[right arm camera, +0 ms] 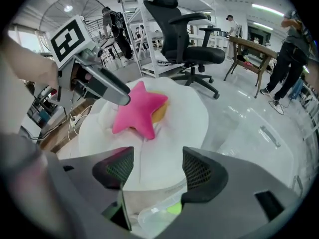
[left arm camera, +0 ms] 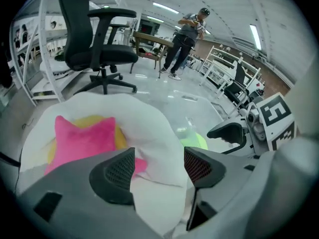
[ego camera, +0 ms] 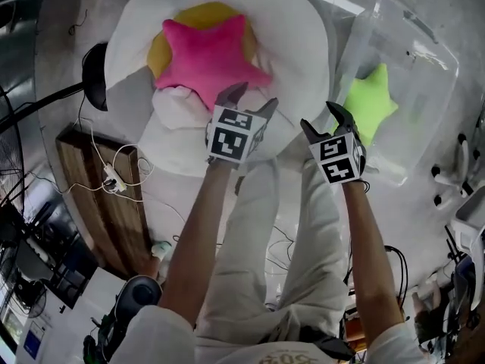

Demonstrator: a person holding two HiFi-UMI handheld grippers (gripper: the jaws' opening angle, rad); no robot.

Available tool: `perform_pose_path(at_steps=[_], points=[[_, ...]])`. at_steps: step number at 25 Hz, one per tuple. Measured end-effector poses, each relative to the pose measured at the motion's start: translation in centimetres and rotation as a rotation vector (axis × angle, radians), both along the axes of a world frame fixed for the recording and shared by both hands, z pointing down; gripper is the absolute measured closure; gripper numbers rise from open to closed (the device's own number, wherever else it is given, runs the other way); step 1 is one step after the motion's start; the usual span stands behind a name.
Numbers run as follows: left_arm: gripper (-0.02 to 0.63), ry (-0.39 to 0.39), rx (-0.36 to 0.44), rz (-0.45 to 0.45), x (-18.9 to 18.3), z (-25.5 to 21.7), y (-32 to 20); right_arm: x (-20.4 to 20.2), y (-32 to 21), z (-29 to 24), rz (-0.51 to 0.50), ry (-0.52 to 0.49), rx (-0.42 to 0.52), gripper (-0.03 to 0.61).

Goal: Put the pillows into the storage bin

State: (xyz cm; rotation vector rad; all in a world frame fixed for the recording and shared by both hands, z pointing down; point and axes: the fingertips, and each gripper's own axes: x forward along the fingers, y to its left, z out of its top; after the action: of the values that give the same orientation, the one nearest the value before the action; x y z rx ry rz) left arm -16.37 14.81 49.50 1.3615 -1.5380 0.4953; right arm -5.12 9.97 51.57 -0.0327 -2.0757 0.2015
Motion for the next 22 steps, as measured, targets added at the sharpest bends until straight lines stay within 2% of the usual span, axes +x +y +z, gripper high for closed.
perform_pose_path(at_steps=[3,13,22], points=[[0.295,0.012,-0.017,-0.05,-3.2,0.8,2.4,-2.2,0.9,0.7,-0.014,0.004,0.0,0.261],[0.296,0.008,-0.071,-0.088,-10.5,3.3,7.9,-7.5,4.0,3.9,-0.088,0.053,-0.019,0.261],[0.295,-0.016,-0.166,-0.067,-15.2,6.7,12.2,-10.3,5.3,7.0,-0.175,0.081,-0.008,0.258]])
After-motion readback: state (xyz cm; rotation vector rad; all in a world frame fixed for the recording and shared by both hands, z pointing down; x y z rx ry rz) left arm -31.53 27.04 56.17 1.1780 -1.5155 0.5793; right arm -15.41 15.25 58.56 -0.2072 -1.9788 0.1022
